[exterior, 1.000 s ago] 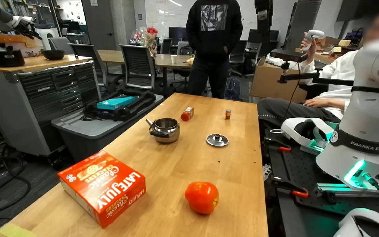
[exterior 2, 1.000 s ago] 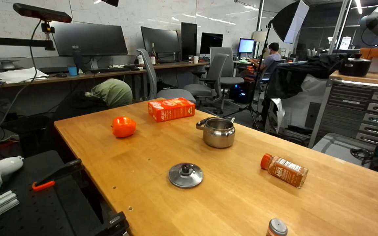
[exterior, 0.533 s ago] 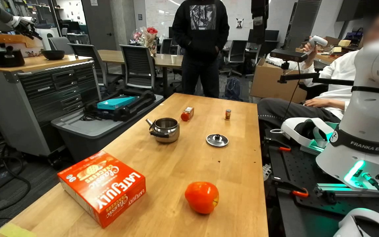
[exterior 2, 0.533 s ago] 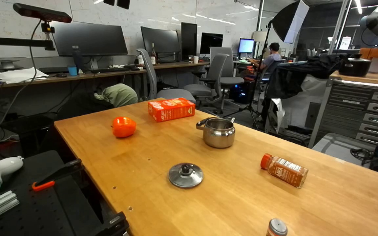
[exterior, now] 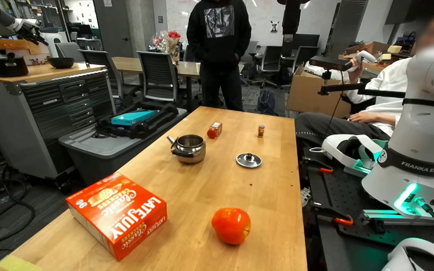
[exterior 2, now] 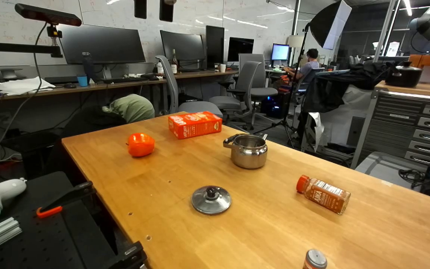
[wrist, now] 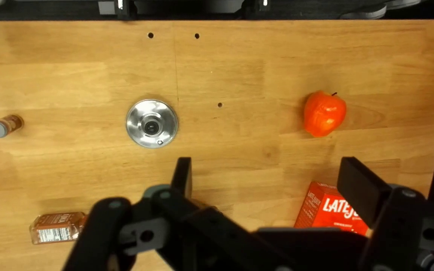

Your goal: Put the lid on the metal tea pot

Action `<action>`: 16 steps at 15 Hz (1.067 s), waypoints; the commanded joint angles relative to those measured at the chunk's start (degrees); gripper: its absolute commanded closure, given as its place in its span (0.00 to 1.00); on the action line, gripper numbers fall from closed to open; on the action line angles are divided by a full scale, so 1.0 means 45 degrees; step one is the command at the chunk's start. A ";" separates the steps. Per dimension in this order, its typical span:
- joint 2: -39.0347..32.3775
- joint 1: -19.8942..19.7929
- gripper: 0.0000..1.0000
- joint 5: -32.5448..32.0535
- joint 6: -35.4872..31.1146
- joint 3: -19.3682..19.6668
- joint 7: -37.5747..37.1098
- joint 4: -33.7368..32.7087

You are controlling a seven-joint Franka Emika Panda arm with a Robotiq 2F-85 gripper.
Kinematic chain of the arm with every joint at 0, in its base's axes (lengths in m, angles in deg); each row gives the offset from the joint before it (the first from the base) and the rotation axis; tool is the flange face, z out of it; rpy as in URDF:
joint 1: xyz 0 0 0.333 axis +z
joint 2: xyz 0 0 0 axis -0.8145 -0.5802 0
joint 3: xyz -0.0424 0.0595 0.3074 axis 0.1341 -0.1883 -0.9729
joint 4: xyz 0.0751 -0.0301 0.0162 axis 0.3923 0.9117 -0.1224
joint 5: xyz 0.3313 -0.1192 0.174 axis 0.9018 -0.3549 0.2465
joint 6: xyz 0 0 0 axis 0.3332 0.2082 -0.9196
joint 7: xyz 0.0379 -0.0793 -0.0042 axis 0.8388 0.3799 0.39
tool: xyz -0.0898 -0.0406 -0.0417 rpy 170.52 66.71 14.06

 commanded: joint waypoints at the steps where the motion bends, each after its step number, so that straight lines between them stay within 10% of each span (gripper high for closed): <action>1: 0.0564 -0.0090 0.00 0.0062 -0.0995 0.0452 0.0866 0.0686; 16: -0.2333 -0.0139 0.00 0.0334 -0.6147 0.1091 0.1239 0.2515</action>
